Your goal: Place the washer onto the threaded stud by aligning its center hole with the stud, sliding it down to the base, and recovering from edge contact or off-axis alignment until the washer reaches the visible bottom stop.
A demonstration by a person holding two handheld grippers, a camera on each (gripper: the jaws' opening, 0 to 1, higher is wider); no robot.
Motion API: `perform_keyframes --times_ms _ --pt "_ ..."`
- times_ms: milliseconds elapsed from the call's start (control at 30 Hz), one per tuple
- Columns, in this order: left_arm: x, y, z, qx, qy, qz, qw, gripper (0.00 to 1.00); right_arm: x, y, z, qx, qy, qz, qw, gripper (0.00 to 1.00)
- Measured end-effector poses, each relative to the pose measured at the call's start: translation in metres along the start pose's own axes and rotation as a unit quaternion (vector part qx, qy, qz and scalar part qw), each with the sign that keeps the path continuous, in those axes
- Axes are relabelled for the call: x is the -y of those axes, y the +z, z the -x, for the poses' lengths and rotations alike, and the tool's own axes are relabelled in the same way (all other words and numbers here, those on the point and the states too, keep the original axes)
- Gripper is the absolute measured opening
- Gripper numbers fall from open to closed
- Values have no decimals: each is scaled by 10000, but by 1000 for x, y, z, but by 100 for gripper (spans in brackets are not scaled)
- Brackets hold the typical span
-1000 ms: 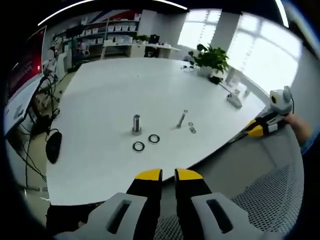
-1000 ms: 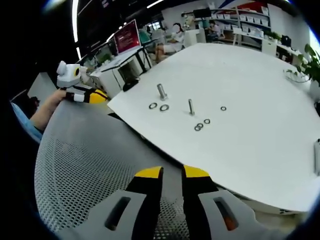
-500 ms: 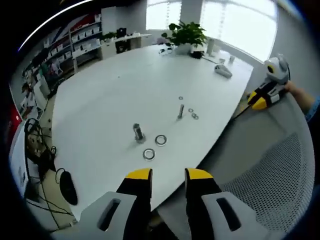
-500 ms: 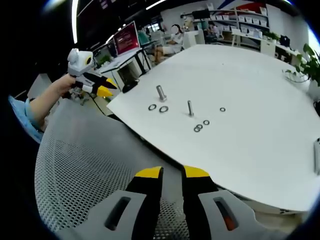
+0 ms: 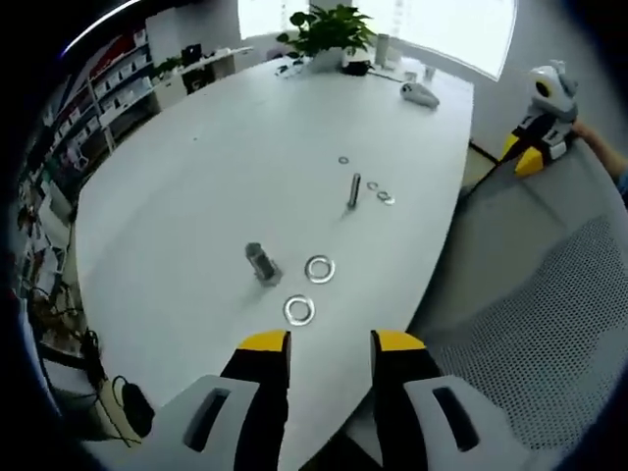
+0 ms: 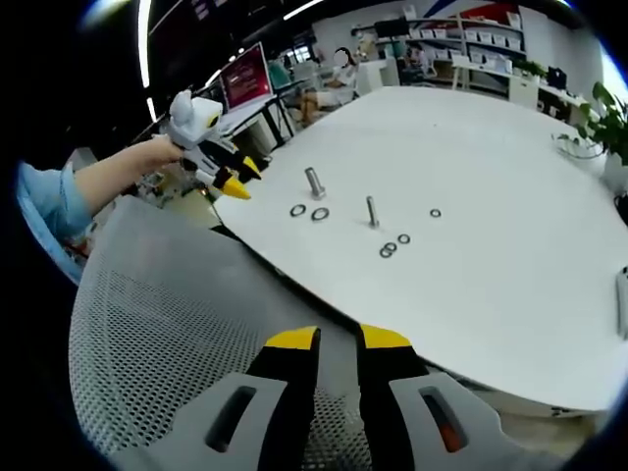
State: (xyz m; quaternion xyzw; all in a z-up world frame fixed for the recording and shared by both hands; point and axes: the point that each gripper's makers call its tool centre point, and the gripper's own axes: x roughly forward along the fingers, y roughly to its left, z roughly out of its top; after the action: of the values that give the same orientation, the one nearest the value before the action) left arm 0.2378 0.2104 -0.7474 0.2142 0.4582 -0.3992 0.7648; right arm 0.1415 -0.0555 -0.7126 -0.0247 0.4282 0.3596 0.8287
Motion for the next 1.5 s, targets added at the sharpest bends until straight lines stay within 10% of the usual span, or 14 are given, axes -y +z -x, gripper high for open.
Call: perform_keyframes --times_ms 667,1300,1500 --pt "-25 -21 -72 -1226 -120 -757 9895 34 2 2 0 84 -40 -120 9999 18" --pt "-28 -18 -95 -1357 -281 -858 9866 33 2 2 0 84 -27 -68 9999 18" --pt "-26 -19 -94 -1521 -280 -1451 9773 29 2 2 0 85 -34 -66 9999 18"
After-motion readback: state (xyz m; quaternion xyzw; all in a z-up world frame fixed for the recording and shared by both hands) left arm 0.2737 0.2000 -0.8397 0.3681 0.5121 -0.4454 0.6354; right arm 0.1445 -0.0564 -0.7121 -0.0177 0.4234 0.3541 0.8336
